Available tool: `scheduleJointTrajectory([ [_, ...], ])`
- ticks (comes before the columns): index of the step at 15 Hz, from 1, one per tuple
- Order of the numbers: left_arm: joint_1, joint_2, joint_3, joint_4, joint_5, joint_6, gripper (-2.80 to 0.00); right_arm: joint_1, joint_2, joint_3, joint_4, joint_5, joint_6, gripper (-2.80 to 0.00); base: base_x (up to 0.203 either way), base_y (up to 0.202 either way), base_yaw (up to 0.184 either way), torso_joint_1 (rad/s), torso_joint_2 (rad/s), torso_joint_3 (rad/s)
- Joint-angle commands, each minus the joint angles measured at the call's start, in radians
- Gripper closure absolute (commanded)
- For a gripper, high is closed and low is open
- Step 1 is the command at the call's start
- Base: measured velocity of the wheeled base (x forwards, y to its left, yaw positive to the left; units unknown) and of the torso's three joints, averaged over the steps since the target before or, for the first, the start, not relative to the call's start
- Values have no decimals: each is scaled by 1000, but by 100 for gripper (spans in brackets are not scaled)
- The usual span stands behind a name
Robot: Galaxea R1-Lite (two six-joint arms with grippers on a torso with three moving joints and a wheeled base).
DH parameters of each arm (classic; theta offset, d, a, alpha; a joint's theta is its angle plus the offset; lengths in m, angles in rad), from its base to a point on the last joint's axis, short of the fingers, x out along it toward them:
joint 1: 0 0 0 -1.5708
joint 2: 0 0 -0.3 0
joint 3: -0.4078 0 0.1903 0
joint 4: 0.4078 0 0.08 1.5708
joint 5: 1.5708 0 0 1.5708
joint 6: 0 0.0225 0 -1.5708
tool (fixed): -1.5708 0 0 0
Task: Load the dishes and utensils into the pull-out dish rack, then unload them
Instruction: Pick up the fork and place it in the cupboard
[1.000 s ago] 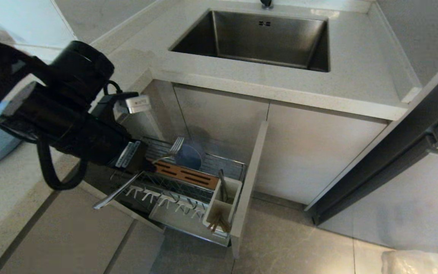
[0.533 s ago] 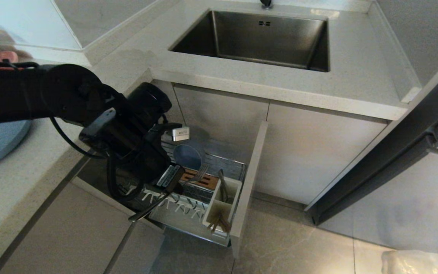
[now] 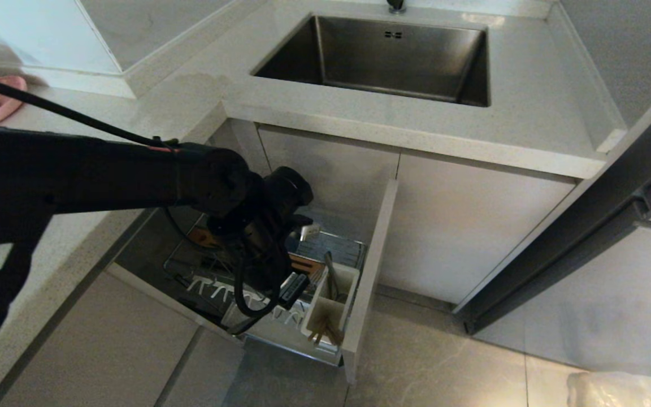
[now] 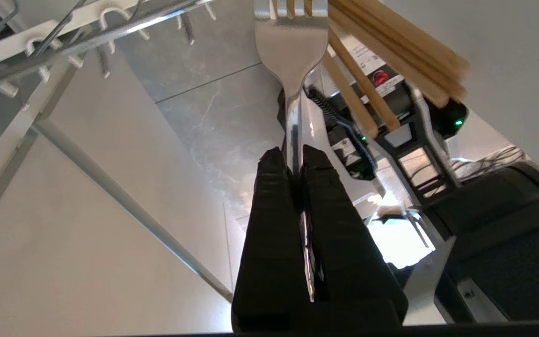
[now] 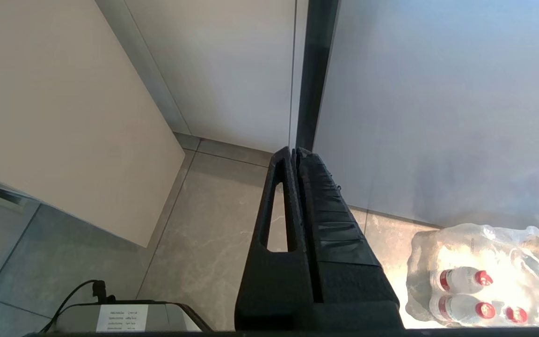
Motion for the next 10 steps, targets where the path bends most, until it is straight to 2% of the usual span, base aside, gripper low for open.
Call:
scheduleJointTrajectory([
  [1, -10, 61, -22, 6, 6, 1, 0, 0, 0, 0, 0, 0, 0, 0, 0, 0, 0, 0, 0, 0],
  [10, -33, 167, -92, 3, 6, 0, 0, 0, 1, 0, 0, 0, 0, 0, 0, 0, 0, 0, 0, 0],
])
